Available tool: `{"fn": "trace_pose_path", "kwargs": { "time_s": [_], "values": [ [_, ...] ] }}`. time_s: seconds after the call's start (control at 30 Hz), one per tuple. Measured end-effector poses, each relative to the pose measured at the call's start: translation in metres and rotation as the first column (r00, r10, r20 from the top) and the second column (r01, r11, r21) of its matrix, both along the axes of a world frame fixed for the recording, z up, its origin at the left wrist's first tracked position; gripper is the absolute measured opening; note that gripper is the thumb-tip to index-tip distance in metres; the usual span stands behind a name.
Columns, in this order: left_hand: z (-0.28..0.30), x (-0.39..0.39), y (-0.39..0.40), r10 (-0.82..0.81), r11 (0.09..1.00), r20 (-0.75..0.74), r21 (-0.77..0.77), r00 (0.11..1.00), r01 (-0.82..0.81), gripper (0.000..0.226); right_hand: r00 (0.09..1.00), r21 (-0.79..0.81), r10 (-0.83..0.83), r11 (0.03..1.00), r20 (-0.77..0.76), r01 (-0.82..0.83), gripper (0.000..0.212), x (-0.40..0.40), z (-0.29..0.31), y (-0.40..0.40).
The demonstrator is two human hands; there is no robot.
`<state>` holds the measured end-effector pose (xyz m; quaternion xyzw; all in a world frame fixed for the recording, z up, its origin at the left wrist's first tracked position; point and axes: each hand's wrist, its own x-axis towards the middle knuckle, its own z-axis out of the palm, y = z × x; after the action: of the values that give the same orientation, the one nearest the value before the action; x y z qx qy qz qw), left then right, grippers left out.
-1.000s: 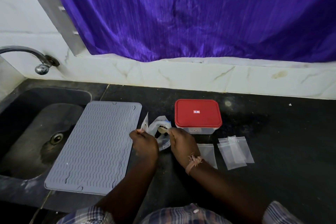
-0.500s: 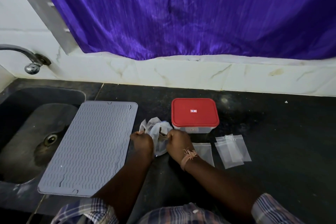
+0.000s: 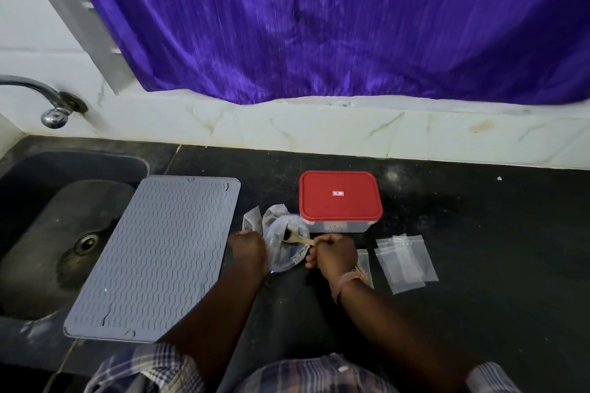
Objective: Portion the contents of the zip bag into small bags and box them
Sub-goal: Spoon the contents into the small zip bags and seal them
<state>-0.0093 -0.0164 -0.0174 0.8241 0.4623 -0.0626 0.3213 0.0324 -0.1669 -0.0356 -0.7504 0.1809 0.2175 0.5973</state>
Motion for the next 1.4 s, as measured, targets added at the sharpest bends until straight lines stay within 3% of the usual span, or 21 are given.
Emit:
{"fn": "trace_pose_path", "kwargs": {
  "time_s": [0.07, 0.13, 0.2, 0.23, 0.27, 0.3, 0.33, 0.4, 0.5, 0.73, 1.07, 1.17, 1.23, 1.3, 1.4],
  "values": [
    [-0.004, 0.004, -0.001, 0.059, 0.997, -0.055, -0.051, 0.997, -0.062, 0.059, 1.000, 0.017, -0.029, 0.999, -0.010, 0.029, 0.019, -0.001, 0.000, -0.004],
    [-0.011, 0.002, 0.000, 0.040, 0.998, 0.000, -0.056, 0.999, -0.039, 0.055, 0.999, 0.029, -0.043, 0.999, -0.008, 0.044, 0.020, -0.004, 0.001, -0.007],
    [-0.014, -0.002, 0.001, 0.118, 0.992, 0.076, -0.048, 0.990, -0.115, 0.044, 0.999, 0.036, -0.043, 0.998, -0.002, 0.043, 0.020, -0.007, 0.001, -0.010],
    [-0.013, -0.002, -0.001, 0.253, 0.962, 0.196, -0.155, 0.947, -0.225, 0.032, 0.999, 0.041, -0.044, 0.998, 0.000, 0.044, 0.020, -0.009, 0.002, -0.011],
    [-0.013, -0.001, 0.000, 0.439, 0.878, 0.346, -0.361, 0.829, -0.314, 0.021, 0.999, 0.044, -0.045, 0.998, 0.003, 0.045, 0.020, -0.011, 0.002, -0.012],
    [-0.011, -0.006, -0.002, 0.497, 0.856, 0.409, -0.373, 0.765, -0.357, 0.014, 0.999, 0.045, -0.048, 0.998, 0.013, 0.047, 0.020, -0.013, 0.002, -0.014],
    [-0.010, -0.008, -0.006, 0.458, 0.887, 0.415, -0.274, 0.786, -0.372, 0.012, 0.998, 0.049, -0.052, 0.998, 0.027, 0.051, 0.020, -0.014, 0.003, -0.015],
    [-0.005, -0.010, -0.008, 0.411, 0.911, 0.446, -0.221, 0.795, -0.347, 0.011, 0.995, 0.046, -0.057, 0.998, 0.078, 0.053, 0.020, -0.017, 0.007, -0.017],
    [0.000, -0.013, -0.008, 0.403, 0.912, 0.453, -0.270, 0.795, -0.309, 0.012, 0.986, 0.026, -0.053, 0.998, 0.156, 0.050, 0.019, -0.022, 0.017, -0.020],
    [-0.004, -0.012, -0.003, 0.345, 0.936, 0.405, -0.208, 0.847, -0.282, 0.009, 0.945, 0.036, -0.017, 0.999, 0.326, 0.005, 0.016, -0.024, 0.039, -0.016],
    [0.006, -0.018, -0.015, 0.275, 0.953, 0.405, -0.234, 0.872, -0.192, 0.025, 0.862, -0.223, 0.190, 0.970, 0.469, -0.093, 0.016, -0.016, 0.036, 0.016],
    [0.008, -0.020, -0.020, 0.255, 0.961, 0.422, -0.208, 0.870, -0.181, 0.036, 0.735, -0.386, 0.365, 0.910, 0.571, -0.152, 0.011, -0.014, 0.039, 0.020],
    [0.009, -0.020, -0.021, 0.266, 0.957, 0.439, -0.228, 0.858, -0.180, 0.032, 0.543, -0.526, 0.571, 0.811, 0.615, -0.257, 0.009, -0.017, 0.035, 0.023],
    [0.009, -0.019, -0.020, 0.265, 0.958, 0.437, -0.220, 0.859, -0.184, 0.019, 0.349, -0.695, 0.746, 0.661, 0.567, -0.284, 0.005, -0.023, 0.026, 0.025],
    [0.010, -0.018, -0.017, 0.290, 0.951, 0.437, -0.235, 0.852, -0.203, 0.013, 0.200, -0.783, 0.823, 0.567, 0.531, -0.255, 0.028, -0.026, 0.023, 0.022]
  ]
}}
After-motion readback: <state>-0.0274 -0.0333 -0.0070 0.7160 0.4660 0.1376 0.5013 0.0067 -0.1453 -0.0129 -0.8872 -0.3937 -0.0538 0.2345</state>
